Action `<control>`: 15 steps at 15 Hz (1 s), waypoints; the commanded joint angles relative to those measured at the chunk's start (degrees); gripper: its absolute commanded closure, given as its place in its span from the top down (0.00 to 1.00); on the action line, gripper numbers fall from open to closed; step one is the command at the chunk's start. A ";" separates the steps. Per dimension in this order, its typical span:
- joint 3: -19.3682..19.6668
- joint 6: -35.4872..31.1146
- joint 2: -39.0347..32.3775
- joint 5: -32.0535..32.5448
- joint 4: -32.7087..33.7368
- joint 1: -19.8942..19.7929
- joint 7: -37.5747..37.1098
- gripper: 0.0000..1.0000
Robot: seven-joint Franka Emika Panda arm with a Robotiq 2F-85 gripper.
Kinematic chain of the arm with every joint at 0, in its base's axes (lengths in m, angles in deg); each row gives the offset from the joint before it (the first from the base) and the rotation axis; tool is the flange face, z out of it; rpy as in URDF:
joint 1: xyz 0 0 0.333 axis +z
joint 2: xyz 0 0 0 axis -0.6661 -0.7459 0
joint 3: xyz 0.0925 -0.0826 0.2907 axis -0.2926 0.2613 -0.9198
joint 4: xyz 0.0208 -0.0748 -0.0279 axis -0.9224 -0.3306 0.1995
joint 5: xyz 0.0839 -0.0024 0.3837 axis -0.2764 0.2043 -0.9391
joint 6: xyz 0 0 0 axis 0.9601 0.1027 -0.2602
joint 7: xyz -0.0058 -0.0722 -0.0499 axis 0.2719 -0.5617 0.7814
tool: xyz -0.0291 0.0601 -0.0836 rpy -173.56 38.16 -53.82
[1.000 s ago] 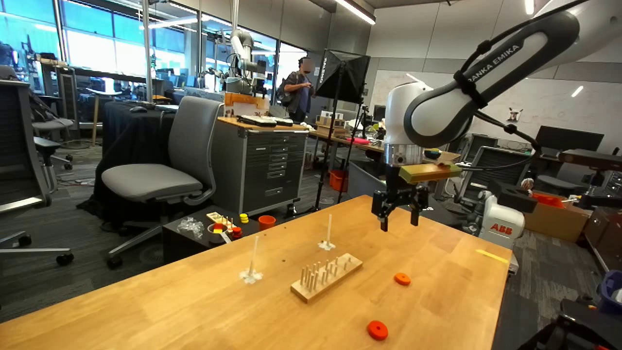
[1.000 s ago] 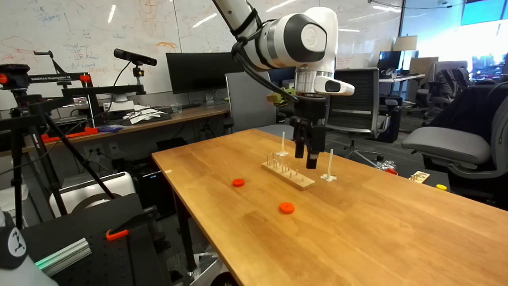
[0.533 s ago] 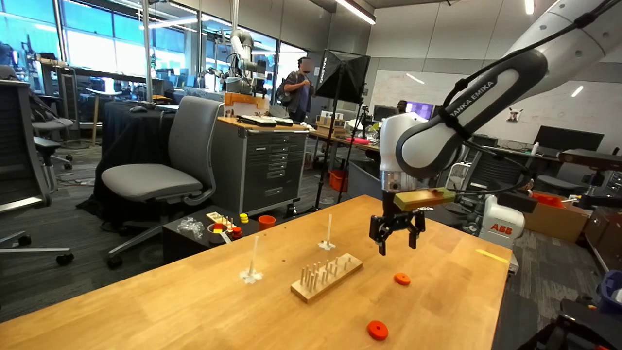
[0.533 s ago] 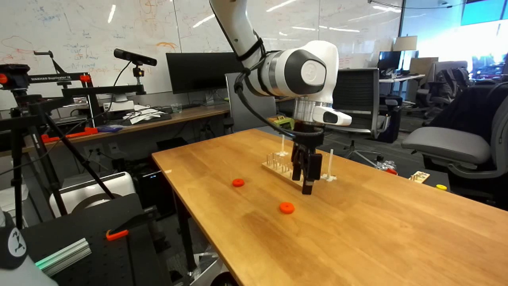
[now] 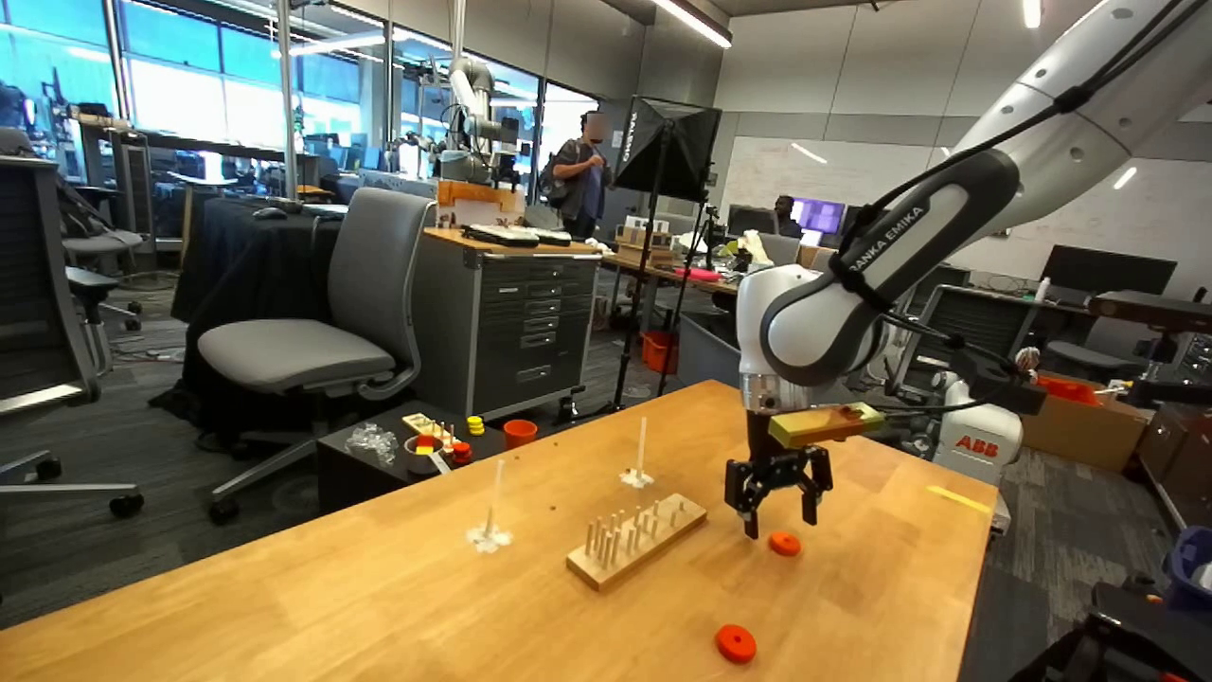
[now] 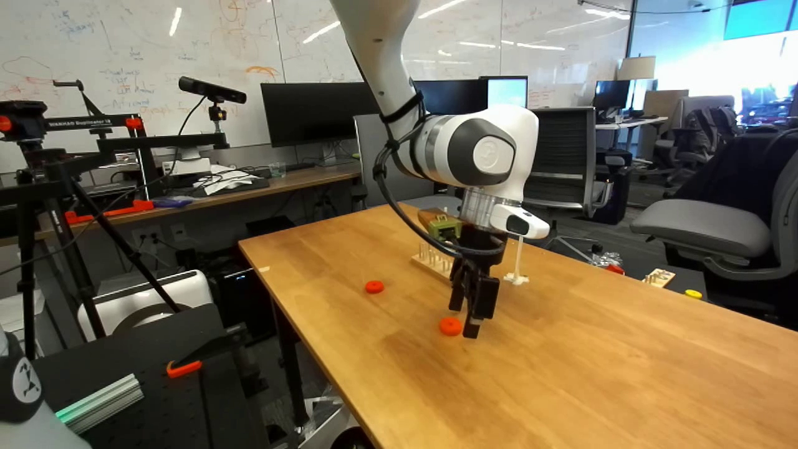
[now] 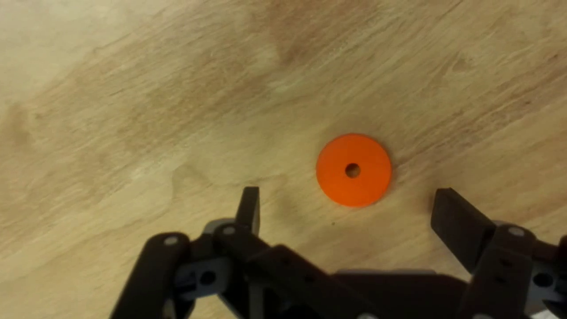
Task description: Attach one of the orange disks to the wooden rack
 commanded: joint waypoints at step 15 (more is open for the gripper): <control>-1.32 -10.43 1.39 -9.09 -7.01 -2.55 10.31 1.00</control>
